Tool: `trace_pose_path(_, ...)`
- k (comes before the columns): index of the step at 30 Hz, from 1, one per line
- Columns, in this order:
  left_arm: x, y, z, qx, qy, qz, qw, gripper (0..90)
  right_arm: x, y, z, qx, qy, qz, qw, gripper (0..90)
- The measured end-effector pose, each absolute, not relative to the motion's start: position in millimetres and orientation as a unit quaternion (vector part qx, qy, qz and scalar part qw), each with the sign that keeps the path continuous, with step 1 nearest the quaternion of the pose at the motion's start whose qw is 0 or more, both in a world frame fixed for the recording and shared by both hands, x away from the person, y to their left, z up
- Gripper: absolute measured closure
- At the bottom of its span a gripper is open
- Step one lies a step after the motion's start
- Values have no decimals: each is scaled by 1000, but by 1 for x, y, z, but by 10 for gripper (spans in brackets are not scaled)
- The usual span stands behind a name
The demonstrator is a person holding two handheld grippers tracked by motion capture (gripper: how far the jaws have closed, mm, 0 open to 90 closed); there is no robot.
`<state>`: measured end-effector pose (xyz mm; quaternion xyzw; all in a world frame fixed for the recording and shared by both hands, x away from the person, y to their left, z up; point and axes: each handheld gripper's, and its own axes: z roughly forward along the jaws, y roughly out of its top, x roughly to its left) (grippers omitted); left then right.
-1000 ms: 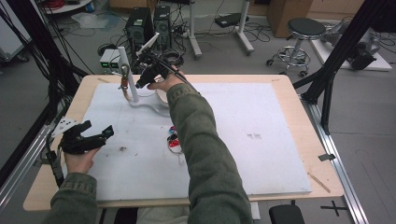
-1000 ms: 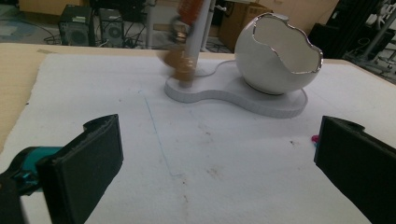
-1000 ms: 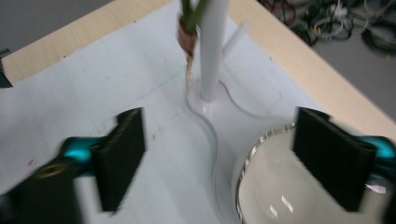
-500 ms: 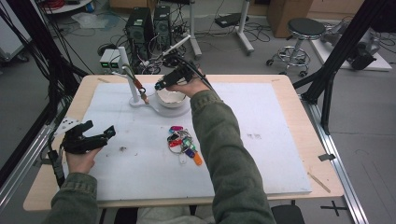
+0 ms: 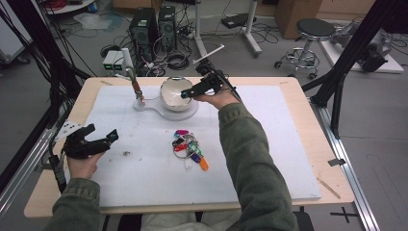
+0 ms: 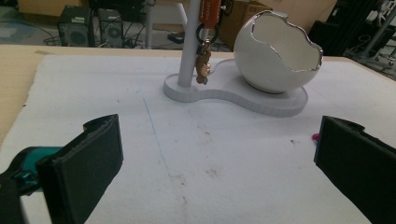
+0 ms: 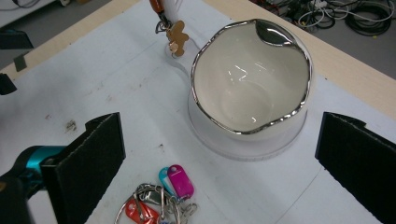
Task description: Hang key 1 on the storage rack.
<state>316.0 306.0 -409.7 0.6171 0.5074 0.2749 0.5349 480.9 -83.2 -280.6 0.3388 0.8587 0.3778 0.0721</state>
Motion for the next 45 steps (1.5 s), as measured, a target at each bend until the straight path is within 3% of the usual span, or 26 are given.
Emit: trace_pose_path(45, 313, 305, -409, 621, 506, 273, 533, 17, 437, -182, -302, 390, 826, 391, 110, 7)
